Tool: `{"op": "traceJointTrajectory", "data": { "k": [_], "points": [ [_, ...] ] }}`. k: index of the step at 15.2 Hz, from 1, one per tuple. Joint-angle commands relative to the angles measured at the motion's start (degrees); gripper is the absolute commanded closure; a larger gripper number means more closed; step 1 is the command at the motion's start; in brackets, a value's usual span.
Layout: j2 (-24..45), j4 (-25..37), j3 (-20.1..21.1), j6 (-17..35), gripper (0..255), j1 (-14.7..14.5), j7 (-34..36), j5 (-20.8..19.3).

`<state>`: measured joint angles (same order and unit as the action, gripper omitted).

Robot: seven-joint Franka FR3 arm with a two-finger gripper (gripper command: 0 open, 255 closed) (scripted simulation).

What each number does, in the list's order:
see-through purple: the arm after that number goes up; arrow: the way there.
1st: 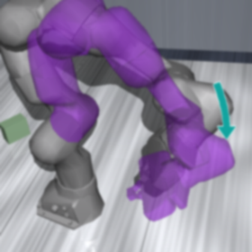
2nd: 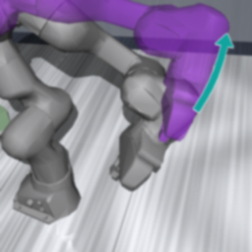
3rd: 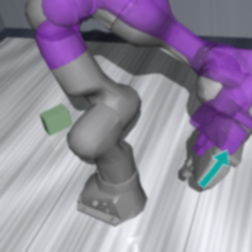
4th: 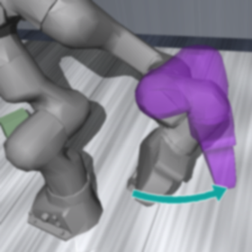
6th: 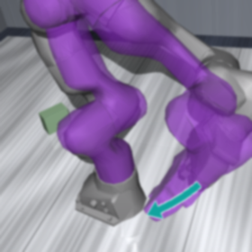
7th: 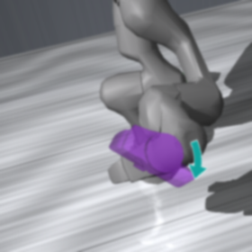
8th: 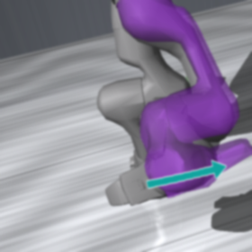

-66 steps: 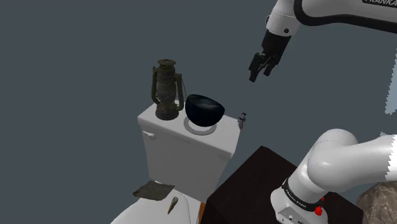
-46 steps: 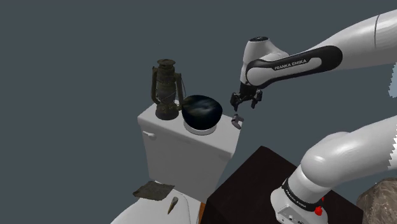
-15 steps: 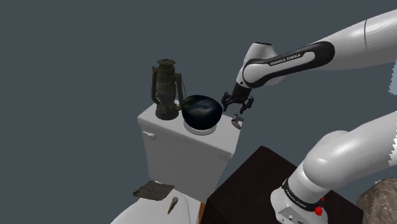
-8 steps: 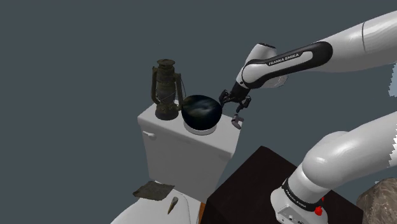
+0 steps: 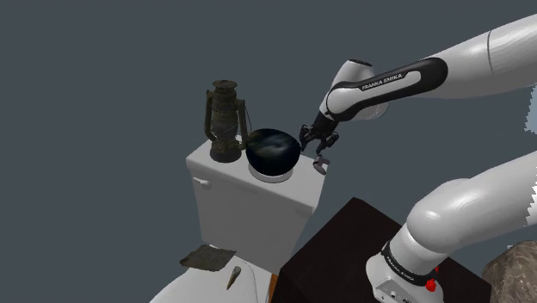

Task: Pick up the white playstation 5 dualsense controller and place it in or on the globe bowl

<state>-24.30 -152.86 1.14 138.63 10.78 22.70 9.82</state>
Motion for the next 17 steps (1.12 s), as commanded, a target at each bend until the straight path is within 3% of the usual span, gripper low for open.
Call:
{"op": "traceJointTrajectory", "data": {
  "k": [1,3,5,8,9,10,12,14,17],
  "points": [
    [4.71,-1.04,-4.32,-5.32,255,1.31,0.09,1.59],
    [6.94,0.17,-2.95,-4.17,255,0.57,1.87,1.97],
    [4.43,-0.16,-5.21,-6.69,255,2.01,-0.78,1.09],
    [5.96,1.14,-5.57,-6.43,255,2.23,-1.23,1.00],
    [-0.32,1.89,0.63,-6.31,255,1.10,-0.79,0.91],
    [-0.32,1.89,0.64,-6.31,0,1.11,-0.80,0.91],
    [-3.21,-4.34,12.96,1.32,0,8.93,23.94,-9.11],
    [-4.46,-6.90,26.52,3.06,0,18.09,47.11,-18.05],
    [-2.12,-7.51,27.83,6.15,0,20.20,47.99,-19.37]
  ]
}}
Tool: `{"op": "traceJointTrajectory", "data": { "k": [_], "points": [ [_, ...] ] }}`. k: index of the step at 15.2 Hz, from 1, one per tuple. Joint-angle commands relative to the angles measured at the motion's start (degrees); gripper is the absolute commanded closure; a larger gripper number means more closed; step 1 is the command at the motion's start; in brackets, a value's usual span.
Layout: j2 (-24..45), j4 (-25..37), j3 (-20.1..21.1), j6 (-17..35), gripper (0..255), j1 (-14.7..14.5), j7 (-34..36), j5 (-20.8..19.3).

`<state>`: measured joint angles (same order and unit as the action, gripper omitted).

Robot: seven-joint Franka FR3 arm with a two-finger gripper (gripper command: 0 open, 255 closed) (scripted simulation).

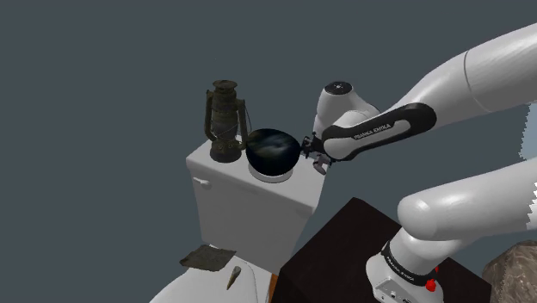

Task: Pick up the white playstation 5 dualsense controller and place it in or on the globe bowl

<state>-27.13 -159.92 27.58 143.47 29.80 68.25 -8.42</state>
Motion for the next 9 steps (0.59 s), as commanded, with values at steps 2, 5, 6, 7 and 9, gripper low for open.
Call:
{"op": "traceJointTrajectory", "data": {
  "k": [2,5,6,7,9],
  "points": [
    [2.43,-0.77,2.12,3.34,0,2.54,3.35,-2.48],
    [4.76,-1.04,3.21,5.93,0,4.56,4.79,-4.57],
    [4.76,-1.04,3.21,5.93,0,4.55,4.79,-4.57],
    [4.76,-1.04,3.20,5.93,0,4.55,4.78,-4.56],
    [4.76,-1.04,3.20,5.93,0,4.55,4.79,-4.57]
  ]
}}
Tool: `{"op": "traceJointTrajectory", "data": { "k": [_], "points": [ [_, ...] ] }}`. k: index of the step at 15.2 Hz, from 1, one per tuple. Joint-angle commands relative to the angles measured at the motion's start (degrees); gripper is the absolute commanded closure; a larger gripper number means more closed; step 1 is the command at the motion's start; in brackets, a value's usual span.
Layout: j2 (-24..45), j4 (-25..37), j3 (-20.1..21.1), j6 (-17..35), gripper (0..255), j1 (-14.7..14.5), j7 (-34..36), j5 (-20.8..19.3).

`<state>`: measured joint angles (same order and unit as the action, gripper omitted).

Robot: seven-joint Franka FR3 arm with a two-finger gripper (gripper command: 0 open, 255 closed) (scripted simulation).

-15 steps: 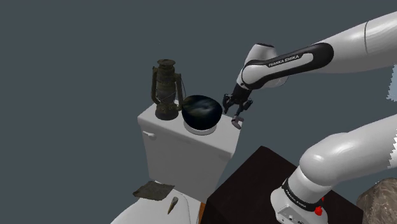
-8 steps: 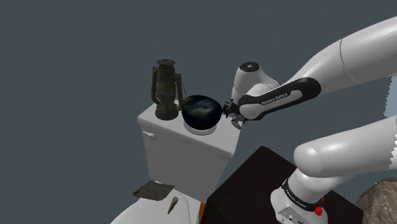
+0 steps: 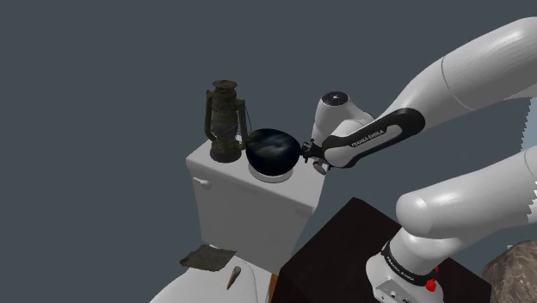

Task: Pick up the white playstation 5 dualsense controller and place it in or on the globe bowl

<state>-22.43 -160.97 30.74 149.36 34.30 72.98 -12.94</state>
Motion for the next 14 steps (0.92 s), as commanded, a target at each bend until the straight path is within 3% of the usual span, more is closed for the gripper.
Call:
{"op": "traceJointTrajectory", "data": {
  "k": [1,3,4,12,14],
  "points": [
    [0.06,0.02,0.04,0.05,0,0.05,0.05,-0.05],
    [0.05,0.01,0.03,0.04,0,0.04,0.04,-0.04],
    [0.05,0.01,0.03,0.04,255,0.04,0.04,-0.04],
    [0.94,0.16,0.65,0.70,255,0.71,0.80,-0.79],
    [-0.73,0.23,-0.52,-0.91,255,-0.59,-0.70,0.68]
  ]
}}
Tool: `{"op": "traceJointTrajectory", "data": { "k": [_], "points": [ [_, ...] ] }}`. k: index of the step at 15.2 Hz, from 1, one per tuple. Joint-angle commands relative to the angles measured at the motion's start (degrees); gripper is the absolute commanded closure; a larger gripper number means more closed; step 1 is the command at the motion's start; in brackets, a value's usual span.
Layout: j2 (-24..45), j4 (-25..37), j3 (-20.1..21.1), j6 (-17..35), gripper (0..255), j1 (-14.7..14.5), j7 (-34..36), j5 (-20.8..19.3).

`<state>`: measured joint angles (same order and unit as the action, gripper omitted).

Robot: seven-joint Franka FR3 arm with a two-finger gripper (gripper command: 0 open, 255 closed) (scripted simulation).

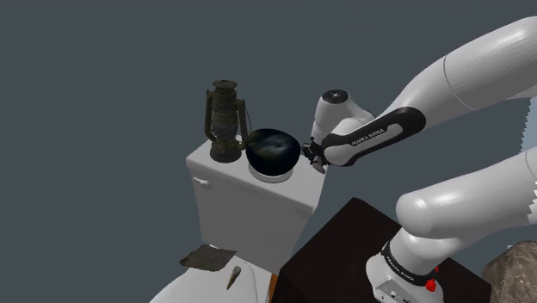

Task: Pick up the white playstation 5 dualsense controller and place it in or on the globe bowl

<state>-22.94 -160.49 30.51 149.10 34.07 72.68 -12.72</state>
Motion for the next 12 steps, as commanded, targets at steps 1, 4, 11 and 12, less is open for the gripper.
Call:
{"op": "traceJointTrajectory", "data": {
  "k": [1,4,11,12],
  "points": [
    [-0.99,-0.02,-0.81,-1.61,255,-0.94,-1.10,1.13],
    [-3.17,0.79,-2.22,-4.49,255,-2.43,-2.97,2.81],
    [-7.52,3.25,-4.76,-11.09,255,-4.75,-6.37,5.37],
    [-8.06,3.67,-5.06,-12.01,255,-4.99,-6.77,5.63]
  ]
}}
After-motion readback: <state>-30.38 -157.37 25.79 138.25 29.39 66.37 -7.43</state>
